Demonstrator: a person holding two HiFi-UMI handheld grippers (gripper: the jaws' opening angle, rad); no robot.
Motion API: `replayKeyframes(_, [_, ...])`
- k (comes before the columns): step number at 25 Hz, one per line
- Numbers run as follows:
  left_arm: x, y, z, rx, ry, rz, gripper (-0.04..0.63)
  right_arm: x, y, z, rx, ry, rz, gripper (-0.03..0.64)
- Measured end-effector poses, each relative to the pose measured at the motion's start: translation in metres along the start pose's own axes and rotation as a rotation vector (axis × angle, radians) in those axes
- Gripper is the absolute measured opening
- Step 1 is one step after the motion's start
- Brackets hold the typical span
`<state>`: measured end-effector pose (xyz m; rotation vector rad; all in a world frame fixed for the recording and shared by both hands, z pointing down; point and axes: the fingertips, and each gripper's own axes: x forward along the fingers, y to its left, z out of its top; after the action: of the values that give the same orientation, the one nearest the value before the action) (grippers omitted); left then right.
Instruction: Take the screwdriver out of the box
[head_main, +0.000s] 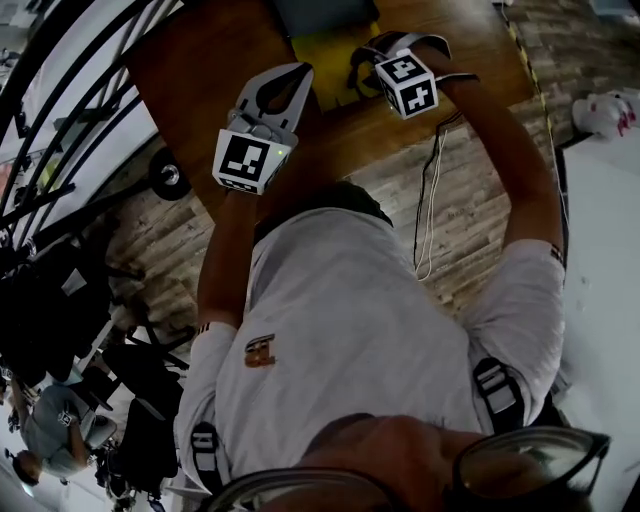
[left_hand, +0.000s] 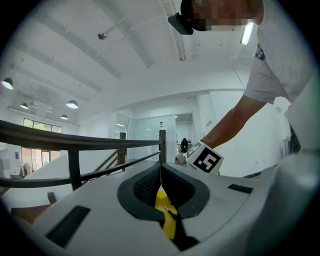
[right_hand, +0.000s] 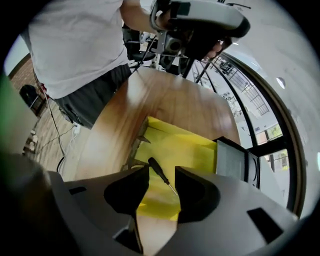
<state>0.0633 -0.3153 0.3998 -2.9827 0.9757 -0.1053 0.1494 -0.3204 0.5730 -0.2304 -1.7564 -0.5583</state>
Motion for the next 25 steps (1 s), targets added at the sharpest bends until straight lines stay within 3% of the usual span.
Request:
replayKeyframes(13, [-0.009,0.014,-0.012,0.006,0.043,0.063,0.018,0.047,0.014,-0.008,-0.272,0.089,0.191,0.164])
replayKeyframes(25, [-0.017,0.023,-0.027,-0.020,0.065,0.094,0.018,0.067,0.013,-0.004,-0.341,0.094,0.289,0.128])
